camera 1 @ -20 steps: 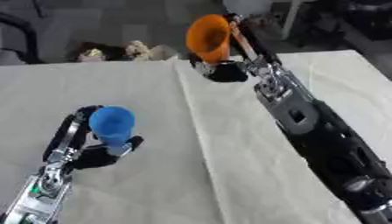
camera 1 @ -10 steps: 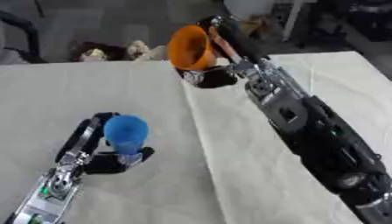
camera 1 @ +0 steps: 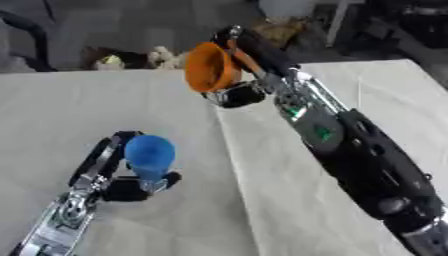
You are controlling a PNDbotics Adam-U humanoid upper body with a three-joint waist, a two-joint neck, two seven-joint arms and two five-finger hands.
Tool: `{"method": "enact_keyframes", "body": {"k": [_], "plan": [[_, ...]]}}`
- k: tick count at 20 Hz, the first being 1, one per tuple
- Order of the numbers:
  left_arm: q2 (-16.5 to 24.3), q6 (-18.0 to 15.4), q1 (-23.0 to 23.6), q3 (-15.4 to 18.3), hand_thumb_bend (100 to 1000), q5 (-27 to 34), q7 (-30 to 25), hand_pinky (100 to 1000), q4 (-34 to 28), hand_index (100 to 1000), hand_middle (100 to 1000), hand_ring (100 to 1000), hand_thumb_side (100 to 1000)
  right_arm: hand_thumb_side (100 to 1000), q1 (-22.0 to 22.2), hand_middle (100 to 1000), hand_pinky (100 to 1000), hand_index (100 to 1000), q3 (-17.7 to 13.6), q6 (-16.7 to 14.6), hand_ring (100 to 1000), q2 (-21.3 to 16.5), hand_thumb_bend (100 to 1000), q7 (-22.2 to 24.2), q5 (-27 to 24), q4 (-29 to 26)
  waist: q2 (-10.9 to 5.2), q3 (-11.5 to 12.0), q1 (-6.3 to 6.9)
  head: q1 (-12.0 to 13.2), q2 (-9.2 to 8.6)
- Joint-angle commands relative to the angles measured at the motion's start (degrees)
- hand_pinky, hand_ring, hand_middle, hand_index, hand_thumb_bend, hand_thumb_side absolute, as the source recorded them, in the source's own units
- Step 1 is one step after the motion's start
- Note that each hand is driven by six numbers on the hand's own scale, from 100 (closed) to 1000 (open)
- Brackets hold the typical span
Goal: Pour the contents of one cup into another cup.
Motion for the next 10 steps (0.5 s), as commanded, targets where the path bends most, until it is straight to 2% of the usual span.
{"method": "enact_keyframes", "body": {"k": [1,10], "plan": [[0.8,-0.2,-1.1,-0.6,122,-1.0,-0.7,638,-0.3,368,150,489,100,162,-1.7,464,901,490,-0.2,-0.7,788,-0.1,125,0.3,1.1,-0.3,-1.11,0.0,0.08,0.0,0.12],[0.6,-0.7,-1.5,-1.6,120,-2.0,-2.3,639,0.2,369,149,484,100,152,-2.4,468,914,495,0.5,-2.5,795,0.3,131,1.1,5.0,0.3,-1.02,0.0,-0.03,0.1,0.04]]}}
